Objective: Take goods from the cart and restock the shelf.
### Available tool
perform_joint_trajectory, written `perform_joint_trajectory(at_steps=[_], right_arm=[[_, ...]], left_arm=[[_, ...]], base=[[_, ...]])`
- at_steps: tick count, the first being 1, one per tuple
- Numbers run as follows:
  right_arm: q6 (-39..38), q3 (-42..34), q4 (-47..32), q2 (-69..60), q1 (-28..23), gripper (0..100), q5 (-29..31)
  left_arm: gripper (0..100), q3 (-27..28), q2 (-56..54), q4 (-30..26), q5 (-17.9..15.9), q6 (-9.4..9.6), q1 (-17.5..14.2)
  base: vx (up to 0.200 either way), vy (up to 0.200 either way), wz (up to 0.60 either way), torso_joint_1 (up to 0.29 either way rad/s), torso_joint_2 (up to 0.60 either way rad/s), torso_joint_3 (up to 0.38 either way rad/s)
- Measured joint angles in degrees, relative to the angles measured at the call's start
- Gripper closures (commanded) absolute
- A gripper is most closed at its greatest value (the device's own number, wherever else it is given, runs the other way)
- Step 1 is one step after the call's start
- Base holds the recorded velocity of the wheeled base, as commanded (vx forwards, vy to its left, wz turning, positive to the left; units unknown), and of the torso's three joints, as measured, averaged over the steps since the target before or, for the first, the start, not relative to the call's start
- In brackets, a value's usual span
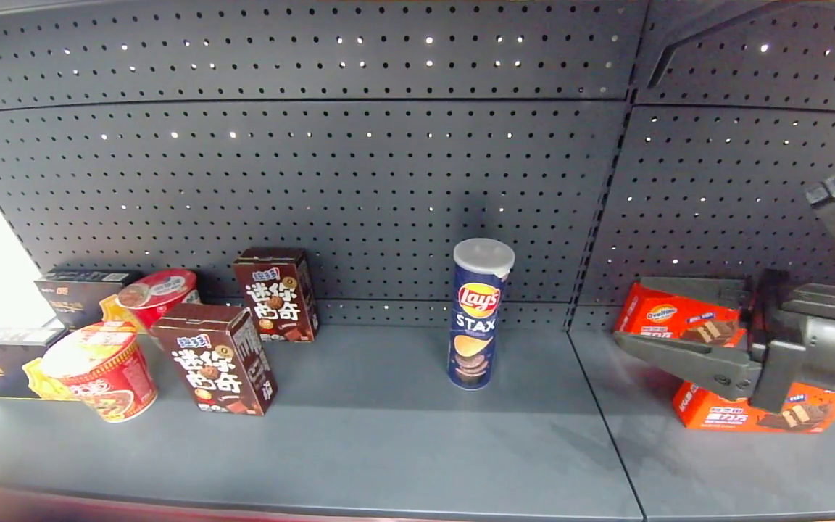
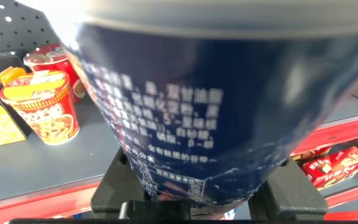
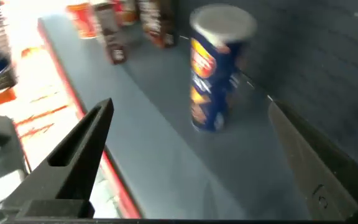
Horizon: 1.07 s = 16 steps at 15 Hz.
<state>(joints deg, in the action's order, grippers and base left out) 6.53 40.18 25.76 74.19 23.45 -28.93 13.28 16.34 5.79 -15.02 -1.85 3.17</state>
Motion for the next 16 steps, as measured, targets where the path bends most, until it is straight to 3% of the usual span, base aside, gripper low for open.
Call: perform_joint_trajectory(at_steps=[4, 9, 16], right_arm=[[2.7, 2.0, 8.1, 11.6, -4.2, 0, -15.3], [4.1, 4.0, 10.4, 20.3, -4.8, 0, -18.4], [4.8, 13.3, 10.4, 32.0, -3.2, 0, -18.9]], left_arm=[[100, -0.2, -0.1, 0.0, 0.0, 0.00, 0.0], [100, -0.2, 0.0, 0.0, 0.0, 0.00, 0.0], [100, -0.7, 0.1, 0.0, 0.0, 0.02, -0.1]], base=[[0.000, 0.000, 0.00, 0.000, 0.00, 0.000], [0.000, 0.000, 0.00, 0.000, 0.00, 0.000], [0.000, 0.000, 0.00, 0.000, 0.00, 0.000]])
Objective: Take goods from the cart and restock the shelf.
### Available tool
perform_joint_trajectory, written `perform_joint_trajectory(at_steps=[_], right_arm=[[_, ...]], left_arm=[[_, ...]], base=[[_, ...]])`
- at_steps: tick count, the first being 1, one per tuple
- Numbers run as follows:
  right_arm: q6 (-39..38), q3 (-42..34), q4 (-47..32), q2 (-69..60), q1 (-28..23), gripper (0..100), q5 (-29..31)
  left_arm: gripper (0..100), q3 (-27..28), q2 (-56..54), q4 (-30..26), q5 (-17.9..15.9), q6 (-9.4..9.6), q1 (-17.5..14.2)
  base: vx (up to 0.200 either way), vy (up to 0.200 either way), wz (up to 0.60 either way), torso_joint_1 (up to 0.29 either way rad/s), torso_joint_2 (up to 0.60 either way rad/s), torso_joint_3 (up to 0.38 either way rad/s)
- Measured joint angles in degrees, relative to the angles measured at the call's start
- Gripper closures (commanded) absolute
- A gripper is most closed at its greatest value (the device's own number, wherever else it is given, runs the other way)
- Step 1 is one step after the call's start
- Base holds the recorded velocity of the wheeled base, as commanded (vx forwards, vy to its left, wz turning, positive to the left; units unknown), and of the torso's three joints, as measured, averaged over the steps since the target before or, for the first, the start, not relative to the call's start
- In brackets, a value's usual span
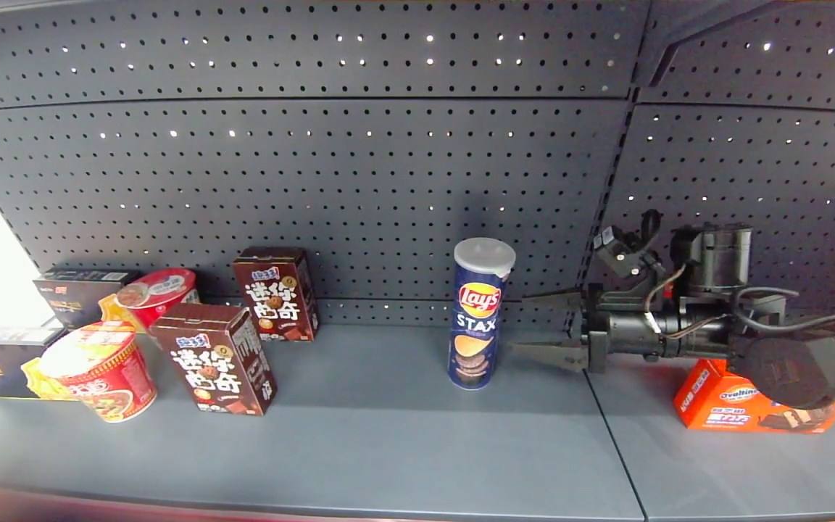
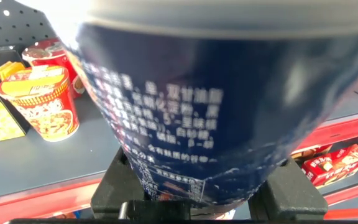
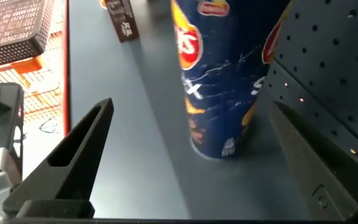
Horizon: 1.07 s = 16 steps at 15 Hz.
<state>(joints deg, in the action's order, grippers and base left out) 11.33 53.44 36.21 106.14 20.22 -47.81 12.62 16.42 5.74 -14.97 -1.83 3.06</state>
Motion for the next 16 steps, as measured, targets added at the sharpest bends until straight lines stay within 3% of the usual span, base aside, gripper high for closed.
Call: perform_joint_trajectory(at_steps=[8, 16], right_arm=[[-0.1, 10.2, 0.0, 10.9, 2.2, 0, 0.1], [-0.2, 14.0, 0.2, 16.5, 3.9, 0, 0.1]], left_arm=[[100, -0.4, 0.0, -0.1, 0.1, 0.00, -0.1], [100, -0.2, -0.2, -0.1, 0.3, 0.00, -0.2]], base=[[0.000, 0.000, 0.00, 0.000, 0.00, 0.000], [0.000, 0.000, 0.00, 0.000, 0.00, 0.000]])
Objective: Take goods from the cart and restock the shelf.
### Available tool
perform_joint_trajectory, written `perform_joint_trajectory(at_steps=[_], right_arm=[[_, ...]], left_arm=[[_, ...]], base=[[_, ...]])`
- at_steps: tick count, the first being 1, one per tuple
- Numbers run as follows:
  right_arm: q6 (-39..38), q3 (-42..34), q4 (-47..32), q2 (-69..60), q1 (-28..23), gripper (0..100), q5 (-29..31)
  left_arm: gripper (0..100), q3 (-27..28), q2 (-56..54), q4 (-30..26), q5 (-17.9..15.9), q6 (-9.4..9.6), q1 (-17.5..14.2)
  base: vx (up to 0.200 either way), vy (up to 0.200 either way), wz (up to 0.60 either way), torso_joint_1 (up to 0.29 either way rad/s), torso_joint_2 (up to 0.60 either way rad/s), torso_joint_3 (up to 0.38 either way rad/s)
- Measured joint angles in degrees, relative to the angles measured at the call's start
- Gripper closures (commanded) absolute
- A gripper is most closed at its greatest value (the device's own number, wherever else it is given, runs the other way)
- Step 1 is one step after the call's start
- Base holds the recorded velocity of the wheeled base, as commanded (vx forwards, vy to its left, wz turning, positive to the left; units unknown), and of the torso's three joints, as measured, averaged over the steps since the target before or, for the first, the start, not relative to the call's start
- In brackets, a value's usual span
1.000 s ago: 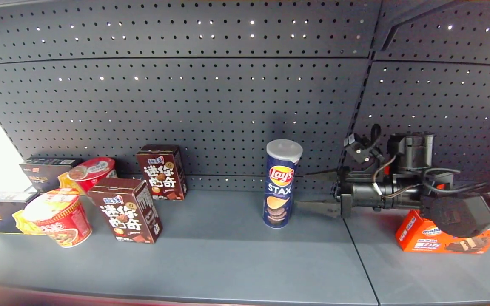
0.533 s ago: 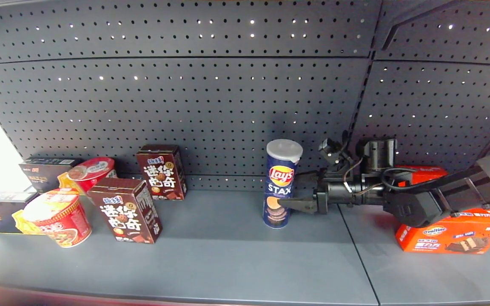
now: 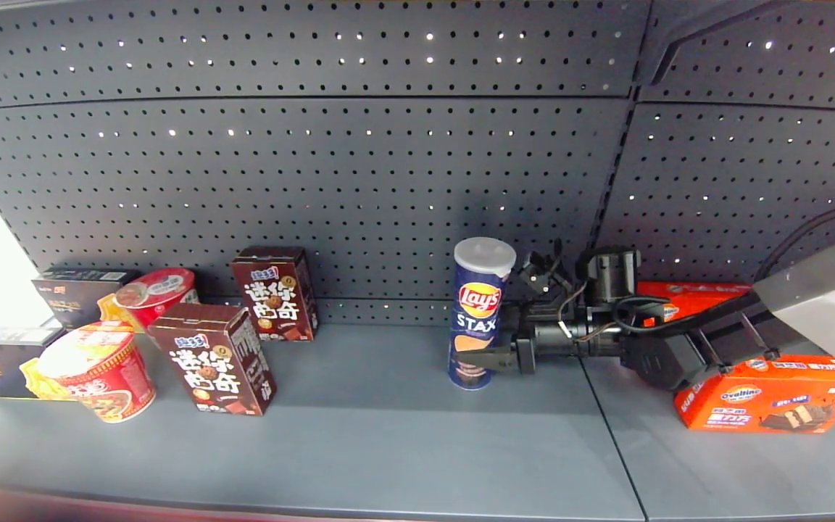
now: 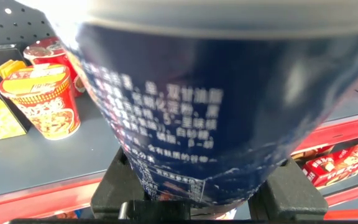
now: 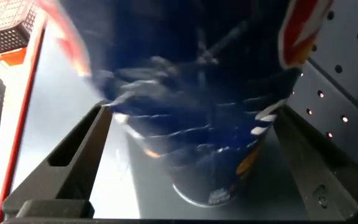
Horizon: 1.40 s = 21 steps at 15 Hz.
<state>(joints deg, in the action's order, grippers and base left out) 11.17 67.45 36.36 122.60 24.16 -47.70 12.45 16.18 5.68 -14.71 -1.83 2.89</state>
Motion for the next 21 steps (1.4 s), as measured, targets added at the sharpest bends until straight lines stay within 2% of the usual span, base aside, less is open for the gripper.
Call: perform_joint_trajectory(at_steps=[3, 4, 5, 10, 16, 21], right_arm=[[0.0, 2.1, 0.0, 2.1, 0.1, 0, 0.1], [-0.1, 3.0, 0.1, 2.8, 0.1, 0, 0.1], [-0.3, 3.6, 0.6, 3.5, 0.3, 100, 0.2], [-0.5, 2.6, 0.8, 2.8, 0.7, 100, 1.0], [-2.4, -10.4, 0.9, -11.1, 3.3, 100, 5.9], [-3.3, -19.6, 3.1, -21.6, 9.5, 100, 13.3]], left_arm=[[100, 0.1, -0.1, -0.5, 0.0, 0.02, 0.0], [100, 0.6, -0.2, -2.3, 0.0, 0.00, 0.0], [100, 1.0, -0.2, -3.7, 0.0, 0.00, 0.0], [100, 1.5, -0.4, -4.4, -0.1, 0.09, 0.0], [100, 0.2, -1.6, -4.4, -0.4, 0.05, 0.3], [100, -0.4, -2.6, -4.4, -0.5, 0.00, 0.4]], base=[[0.000, 0.000, 0.00, 0.000, 0.00, 0.000], [0.000, 0.000, 0.00, 0.000, 0.00, 0.000], [0.000, 0.000, 0.00, 0.000, 0.00, 0.000], [0.000, 0.000, 0.00, 0.000, 0.00, 0.000], [0.000, 0.000, 0.00, 0.000, 0.00, 0.000], [0.000, 0.000, 0.00, 0.000, 0.00, 0.000]])
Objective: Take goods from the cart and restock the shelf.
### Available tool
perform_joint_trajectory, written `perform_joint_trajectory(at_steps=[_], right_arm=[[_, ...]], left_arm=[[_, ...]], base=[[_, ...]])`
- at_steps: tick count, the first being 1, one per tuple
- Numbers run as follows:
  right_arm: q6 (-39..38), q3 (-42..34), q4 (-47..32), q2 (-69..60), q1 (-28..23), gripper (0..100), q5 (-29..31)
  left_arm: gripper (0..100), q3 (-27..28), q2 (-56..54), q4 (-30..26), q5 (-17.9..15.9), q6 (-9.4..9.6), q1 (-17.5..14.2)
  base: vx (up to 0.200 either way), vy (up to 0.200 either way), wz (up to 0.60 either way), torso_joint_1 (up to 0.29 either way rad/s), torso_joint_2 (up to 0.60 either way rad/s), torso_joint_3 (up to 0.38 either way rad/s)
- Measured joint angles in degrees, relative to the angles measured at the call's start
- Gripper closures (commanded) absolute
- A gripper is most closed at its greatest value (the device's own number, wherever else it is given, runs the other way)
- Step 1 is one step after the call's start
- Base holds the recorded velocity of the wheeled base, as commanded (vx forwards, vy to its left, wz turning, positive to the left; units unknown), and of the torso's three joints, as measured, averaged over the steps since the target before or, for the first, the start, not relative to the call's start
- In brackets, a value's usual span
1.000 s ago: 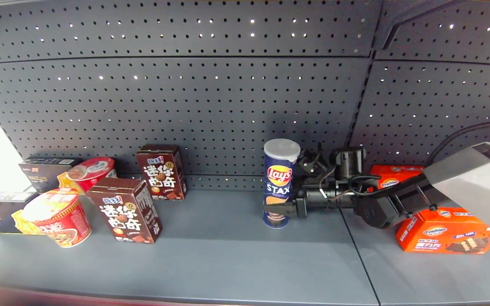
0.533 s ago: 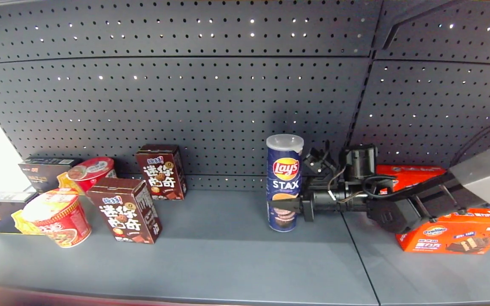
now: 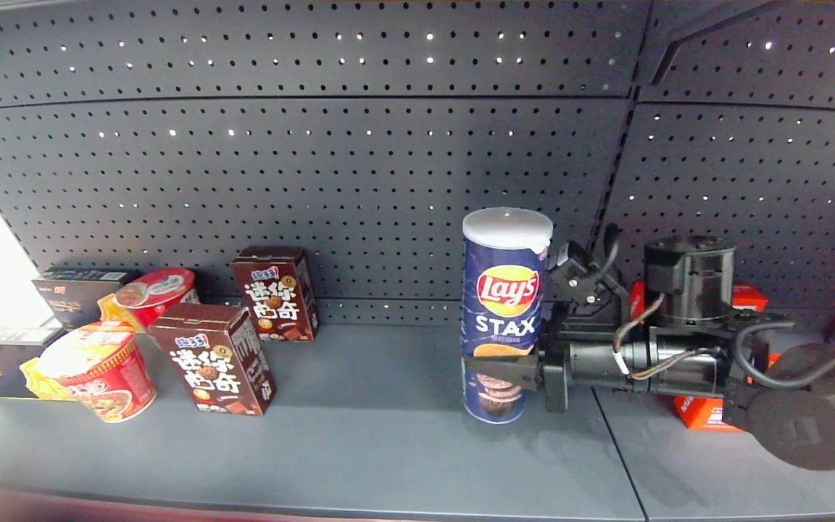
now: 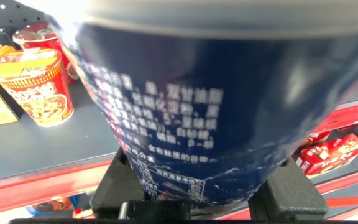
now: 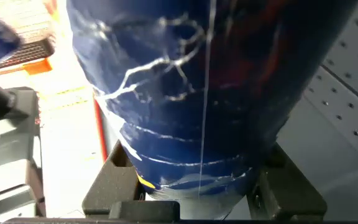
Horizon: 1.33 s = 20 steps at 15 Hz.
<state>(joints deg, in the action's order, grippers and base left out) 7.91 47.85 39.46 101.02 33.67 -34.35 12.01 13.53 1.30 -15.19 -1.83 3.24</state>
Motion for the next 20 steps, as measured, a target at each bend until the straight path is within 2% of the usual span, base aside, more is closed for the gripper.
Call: perform_joint_trajectory(at_steps=[5, 9, 20], right_arm=[[-2.5, -13.9, 15.8, -3.3, 2.9, 100, 2.0], [-3.2, -21.4, 21.5, -3.6, 3.0, 100, 1.8], [-2.9, -21.9, 23.9, 2.1, 0.5, 100, 1.5]], left_arm=[[100, 0.2, -0.2, 0.0, 0.0, 0.00, 0.0], [100, 0.3, -0.2, 0.0, 0.0, 0.02, -0.1], [100, 1.0, -0.2, 0.0, 0.1, 0.02, -0.2]], base=[[0.000, 0.000, 0.00, 0.000, 0.00, 0.000], [0.000, 0.000, 0.00, 0.000, 0.00, 0.000], [0.000, 0.000, 0.00, 0.000, 0.00, 0.000]])
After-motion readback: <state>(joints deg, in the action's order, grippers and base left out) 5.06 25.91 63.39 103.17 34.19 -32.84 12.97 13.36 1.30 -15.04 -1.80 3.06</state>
